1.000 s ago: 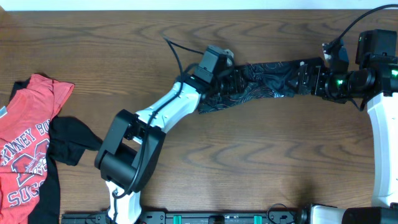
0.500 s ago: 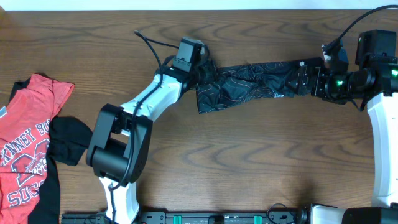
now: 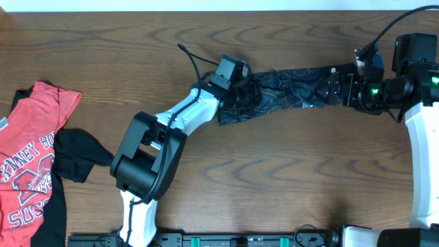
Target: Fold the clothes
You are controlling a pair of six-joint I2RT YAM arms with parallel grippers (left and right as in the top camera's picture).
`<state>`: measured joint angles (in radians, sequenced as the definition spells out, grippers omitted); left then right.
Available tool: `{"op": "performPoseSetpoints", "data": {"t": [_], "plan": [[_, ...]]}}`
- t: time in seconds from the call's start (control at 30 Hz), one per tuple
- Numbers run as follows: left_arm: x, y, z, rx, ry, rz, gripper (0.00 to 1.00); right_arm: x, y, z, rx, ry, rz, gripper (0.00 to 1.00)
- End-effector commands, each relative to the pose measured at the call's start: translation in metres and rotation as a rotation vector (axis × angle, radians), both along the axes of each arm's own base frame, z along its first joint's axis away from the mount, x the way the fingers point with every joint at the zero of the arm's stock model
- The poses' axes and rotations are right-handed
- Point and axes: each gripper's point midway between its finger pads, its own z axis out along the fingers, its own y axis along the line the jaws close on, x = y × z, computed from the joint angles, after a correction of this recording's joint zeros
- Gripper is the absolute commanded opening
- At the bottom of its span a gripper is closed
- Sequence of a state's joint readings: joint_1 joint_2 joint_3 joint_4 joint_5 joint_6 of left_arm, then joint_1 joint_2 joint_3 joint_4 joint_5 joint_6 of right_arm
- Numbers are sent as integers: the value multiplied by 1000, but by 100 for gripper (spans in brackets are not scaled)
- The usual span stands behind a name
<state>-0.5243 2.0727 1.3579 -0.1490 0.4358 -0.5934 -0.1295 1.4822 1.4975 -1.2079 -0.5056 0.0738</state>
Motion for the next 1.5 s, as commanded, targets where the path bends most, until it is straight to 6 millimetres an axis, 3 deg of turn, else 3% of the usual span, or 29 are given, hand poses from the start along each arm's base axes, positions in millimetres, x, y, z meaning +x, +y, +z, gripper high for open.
{"op": "performPoseSetpoints", "data": {"t": [0.0,0.43,0.9,1.2,1.47], "plan": [[-9,-11,0,-12,1,-51,58,0,7,2,12,-9,32,99],[-28,-33,2,-25,-7,-136,58,-1,7,1,9,-8,41,99],[-62,-68,1,28,-105,-317,59,-3,8,1,8,0,45,99],[-42,-53,-2,96,-154,-258,61,-4,8,1,9,0,52,99],[-44,-66,10,77,-210,-297,61,-3,8,1,8,-5,52,99]]}}
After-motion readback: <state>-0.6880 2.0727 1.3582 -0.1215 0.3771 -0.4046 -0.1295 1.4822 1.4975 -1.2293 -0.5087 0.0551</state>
